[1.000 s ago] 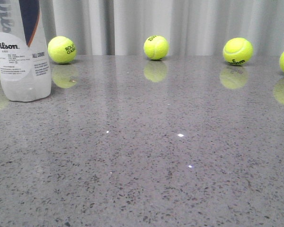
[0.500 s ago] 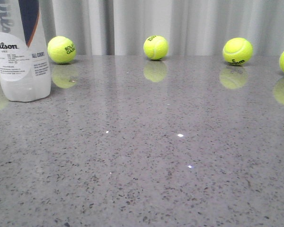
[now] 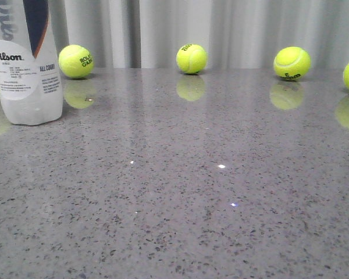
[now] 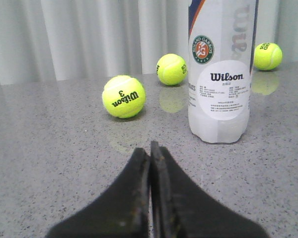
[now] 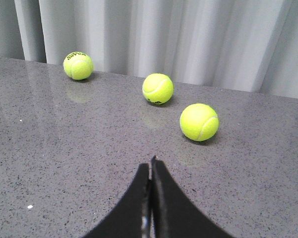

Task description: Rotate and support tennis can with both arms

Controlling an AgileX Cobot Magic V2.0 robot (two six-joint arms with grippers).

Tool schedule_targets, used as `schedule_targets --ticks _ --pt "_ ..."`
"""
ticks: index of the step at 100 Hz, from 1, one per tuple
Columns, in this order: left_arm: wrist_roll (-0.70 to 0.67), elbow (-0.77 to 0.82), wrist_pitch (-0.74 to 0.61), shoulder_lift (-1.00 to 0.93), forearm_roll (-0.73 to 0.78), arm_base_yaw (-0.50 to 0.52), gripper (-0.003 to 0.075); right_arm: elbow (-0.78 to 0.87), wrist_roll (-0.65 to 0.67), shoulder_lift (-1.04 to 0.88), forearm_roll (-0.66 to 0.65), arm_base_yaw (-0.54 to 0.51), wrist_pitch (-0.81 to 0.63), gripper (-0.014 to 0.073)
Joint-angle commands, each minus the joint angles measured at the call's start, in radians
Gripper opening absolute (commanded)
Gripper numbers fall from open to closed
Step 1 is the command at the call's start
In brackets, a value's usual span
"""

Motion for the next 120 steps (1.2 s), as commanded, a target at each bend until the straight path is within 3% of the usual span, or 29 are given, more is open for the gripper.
schedule_targets --ticks 1,26,120 --pt "-0.013 0.022 -0.097 -0.038 0.002 0.003 -0.0021 -0.025 -0.002 0.005 -0.008 -0.005 -0.079 -0.0066" --pt "-0.013 0.049 -0.169 -0.038 0.002 0.003 -0.0021 -0.025 -0.002 0.005 -0.008 -0.005 -0.079 -0.0066" --pt "-0.013 0.049 -0.169 -0.038 0.002 0.003 -0.0021 -0.021 -0.005 0.005 -0.018 -0.005 -0.082 -0.0066"
